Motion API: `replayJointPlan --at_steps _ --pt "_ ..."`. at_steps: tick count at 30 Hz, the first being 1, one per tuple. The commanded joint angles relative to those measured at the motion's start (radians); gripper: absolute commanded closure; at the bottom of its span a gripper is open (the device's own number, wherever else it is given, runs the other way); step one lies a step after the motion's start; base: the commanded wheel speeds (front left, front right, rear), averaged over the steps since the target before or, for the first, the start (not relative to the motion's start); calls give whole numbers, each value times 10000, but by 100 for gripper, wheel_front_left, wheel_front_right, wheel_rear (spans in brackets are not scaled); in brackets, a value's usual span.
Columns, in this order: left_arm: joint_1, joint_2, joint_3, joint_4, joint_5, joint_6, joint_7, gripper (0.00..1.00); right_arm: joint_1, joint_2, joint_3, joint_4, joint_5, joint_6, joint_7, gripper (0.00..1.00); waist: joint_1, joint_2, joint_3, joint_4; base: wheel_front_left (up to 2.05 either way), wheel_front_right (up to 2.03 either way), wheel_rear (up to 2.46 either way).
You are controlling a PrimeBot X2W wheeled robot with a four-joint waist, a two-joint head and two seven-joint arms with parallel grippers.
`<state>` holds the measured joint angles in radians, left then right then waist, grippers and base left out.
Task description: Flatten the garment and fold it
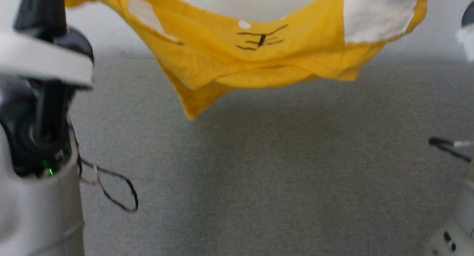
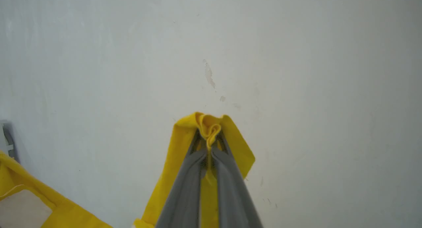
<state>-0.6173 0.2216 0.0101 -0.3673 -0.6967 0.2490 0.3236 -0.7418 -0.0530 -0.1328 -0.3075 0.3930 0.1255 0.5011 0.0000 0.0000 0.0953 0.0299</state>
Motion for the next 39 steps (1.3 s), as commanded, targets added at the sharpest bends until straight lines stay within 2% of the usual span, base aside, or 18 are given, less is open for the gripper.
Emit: replayJointPlan --at_steps 1,7,11,17,19,24,30,35,39 --pt "-446 81 -45 123 -77 87 220 100 -351 27 23 119 -75 52 123 100 0 0 -33 -306 0 0 0" --pt "-2400 398 -344 1065 -65 425 1320 100 -1986 27 -130 902 -64 52 913 100 0 0 462 -649 0 0 0" --pt "-3211 480 -409 1731 67 750 1688 100 -2856 27 -236 1724 -123 52 1244 100 0 0 1132 -894 0 0 0" --pt "-4859 474 -348 2948 394 1076 1446 100 -4314 27 -59 3275 -655 52 779 100 0 0 2456 -1267 0 0 0" --pt "-5584 515 -422 3322 579 1065 1285 100 -4922 27 -48 3841 -884 52 441 100 0 0 2973 -1358 0 0 0" --pt "-7445 671 -698 4379 1110 783 633 100 -6475 27 -116 5072 -1393 52 -403 100 0 0 4073 -1397 0 0 0" --pt "-9003 406 -499 5483 964 306 -552 100 -7781 28 -298 6160 -2025 52 -1244 100 0 0 4833 -1341 0 0 0" --pt "-9147 364 -285 6214 487 -485 -1191 100 -7786 28 -165 6388 -2174 52 -1547 100 0 0 5212 -1220 0 0 0" --pt "-8580 478 -167 6186 123 -1039 -1284 100 -7333 12 -17 6243 -1998 52 -1578 100 0 0 5402 -1066 0 0 0"
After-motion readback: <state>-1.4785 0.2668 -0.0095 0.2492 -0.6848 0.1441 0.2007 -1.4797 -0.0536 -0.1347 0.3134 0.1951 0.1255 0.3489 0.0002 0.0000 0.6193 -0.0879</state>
